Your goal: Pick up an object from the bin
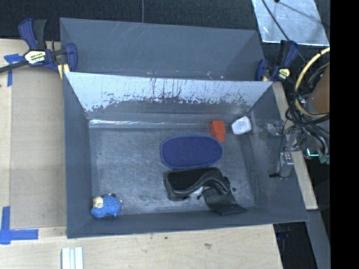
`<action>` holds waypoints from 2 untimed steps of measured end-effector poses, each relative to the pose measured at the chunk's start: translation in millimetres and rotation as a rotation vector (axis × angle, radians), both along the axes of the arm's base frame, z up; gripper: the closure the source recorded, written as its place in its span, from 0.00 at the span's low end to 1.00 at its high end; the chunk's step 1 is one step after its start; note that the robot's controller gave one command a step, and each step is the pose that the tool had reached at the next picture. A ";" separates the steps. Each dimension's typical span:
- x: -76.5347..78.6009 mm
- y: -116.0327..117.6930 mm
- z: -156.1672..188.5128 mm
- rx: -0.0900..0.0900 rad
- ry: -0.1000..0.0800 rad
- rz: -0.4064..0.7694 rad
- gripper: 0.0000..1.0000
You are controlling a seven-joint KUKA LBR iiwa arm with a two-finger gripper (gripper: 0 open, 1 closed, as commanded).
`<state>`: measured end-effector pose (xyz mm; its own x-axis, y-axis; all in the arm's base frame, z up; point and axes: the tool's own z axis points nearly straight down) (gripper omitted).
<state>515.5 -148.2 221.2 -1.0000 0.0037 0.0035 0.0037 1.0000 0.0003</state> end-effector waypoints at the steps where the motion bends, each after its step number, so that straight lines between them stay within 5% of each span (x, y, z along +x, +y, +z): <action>1: -28.4 58.0 -31.4 0.003 -0.001 0.067 0.00; 2: -21.0 103.1 -53.7 0.002 -0.003 0.124 0.00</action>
Offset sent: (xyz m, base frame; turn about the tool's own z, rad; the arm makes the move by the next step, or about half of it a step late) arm -0.0277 0.0550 -0.0296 -0.0620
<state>494.5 -45.0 167.5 -0.9928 -0.1200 0.0003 -0.1200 0.9928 0.0023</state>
